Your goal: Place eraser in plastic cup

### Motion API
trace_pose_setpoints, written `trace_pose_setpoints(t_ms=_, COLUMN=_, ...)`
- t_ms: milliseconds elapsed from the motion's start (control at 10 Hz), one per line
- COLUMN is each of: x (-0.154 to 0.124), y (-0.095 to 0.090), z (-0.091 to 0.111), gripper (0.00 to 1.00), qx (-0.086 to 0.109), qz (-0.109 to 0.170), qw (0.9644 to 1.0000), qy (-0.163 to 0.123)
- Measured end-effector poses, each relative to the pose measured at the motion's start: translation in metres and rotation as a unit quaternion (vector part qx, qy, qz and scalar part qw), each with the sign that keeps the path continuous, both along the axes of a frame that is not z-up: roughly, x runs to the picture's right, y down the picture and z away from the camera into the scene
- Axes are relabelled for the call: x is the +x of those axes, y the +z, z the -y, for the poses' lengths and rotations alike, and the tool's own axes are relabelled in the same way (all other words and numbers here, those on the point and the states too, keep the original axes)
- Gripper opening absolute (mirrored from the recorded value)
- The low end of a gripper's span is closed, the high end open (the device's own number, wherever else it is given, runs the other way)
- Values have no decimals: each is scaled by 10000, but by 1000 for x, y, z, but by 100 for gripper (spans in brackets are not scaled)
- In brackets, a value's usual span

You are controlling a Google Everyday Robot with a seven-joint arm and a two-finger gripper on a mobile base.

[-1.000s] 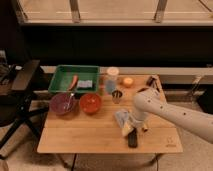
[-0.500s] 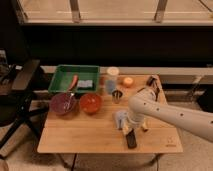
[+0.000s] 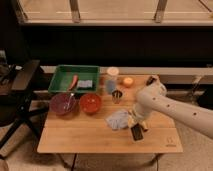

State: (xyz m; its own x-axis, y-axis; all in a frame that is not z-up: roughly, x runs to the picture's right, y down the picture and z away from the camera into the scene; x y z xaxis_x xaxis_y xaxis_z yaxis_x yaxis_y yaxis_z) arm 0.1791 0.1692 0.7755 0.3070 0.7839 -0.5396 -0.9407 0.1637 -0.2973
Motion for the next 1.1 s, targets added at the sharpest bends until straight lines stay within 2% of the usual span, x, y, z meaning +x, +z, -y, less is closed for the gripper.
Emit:
trace_pose_setpoints(t_ms=100, x=2, y=-5, z=21, gripper=0, qx=126, qz=125, qw=9998, qy=93)
trace_pose_setpoints(t_ms=200, x=5, y=-10, z=53, gripper=0, qx=342, qz=304, qw=9987, qy=244)
trace_pose_setpoints(t_ms=300, x=5, y=-13, z=76, gripper=0, qx=494, qz=449, qw=9971, qy=359)
trace_pose_setpoints(t_ms=400, x=5, y=-19, z=108, gripper=0, qx=682, qz=652, qw=9943, qy=504)
trace_pose_setpoints(t_ms=600, x=5, y=-29, z=149, gripper=0, qx=943, qz=925, qw=9889, qy=684)
trace_pose_setpoints(t_ms=700, x=7, y=-31, z=154, gripper=0, qx=985, qz=957, qw=9879, qy=718)
trace_pose_setpoints(t_ms=1000, x=6, y=-31, z=154, gripper=0, qx=984, qz=972, qw=9876, qy=740)
trace_pose_setpoints(t_ms=1100, x=9, y=-30, z=158, gripper=0, qx=1060, qz=979, qw=9862, qy=808)
